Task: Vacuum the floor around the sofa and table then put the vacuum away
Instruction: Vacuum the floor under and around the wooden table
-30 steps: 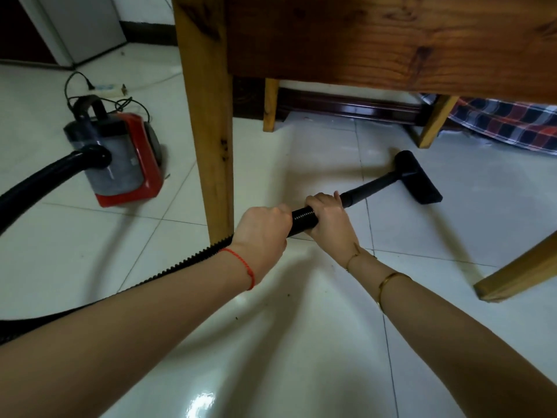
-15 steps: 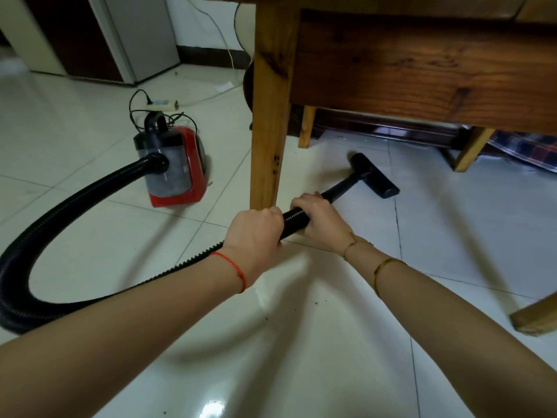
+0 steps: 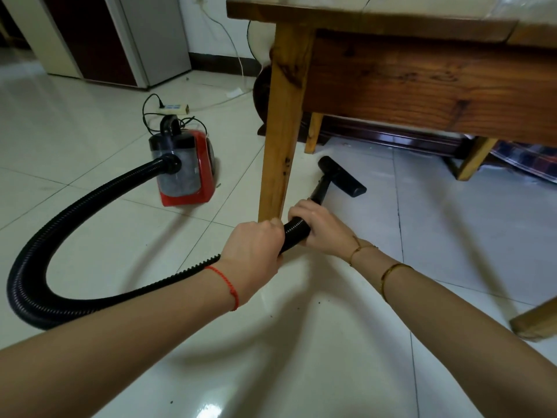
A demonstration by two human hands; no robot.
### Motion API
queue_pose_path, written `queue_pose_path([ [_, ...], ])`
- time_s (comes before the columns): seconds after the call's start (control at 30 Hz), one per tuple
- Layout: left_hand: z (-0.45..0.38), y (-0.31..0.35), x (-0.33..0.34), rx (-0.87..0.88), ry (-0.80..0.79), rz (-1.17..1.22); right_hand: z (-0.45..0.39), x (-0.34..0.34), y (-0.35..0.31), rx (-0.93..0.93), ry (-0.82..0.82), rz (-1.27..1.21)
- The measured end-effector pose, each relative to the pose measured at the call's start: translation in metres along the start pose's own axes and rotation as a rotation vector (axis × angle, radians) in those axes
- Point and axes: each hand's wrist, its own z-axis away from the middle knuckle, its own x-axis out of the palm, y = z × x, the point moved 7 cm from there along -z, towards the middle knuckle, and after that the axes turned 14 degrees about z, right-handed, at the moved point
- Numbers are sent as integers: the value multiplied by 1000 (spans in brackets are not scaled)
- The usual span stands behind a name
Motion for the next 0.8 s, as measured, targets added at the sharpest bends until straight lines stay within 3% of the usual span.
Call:
queue_pose_path([
  [0.23,-53,46,24,63,0,44,25,1,74,176,28,101],
  [0.47,-123,76,51,56,7,81,19,10,153,422,-119,140],
  [0.8,-189,100,69,65,20,114,15,-3,209,485,-73,195],
])
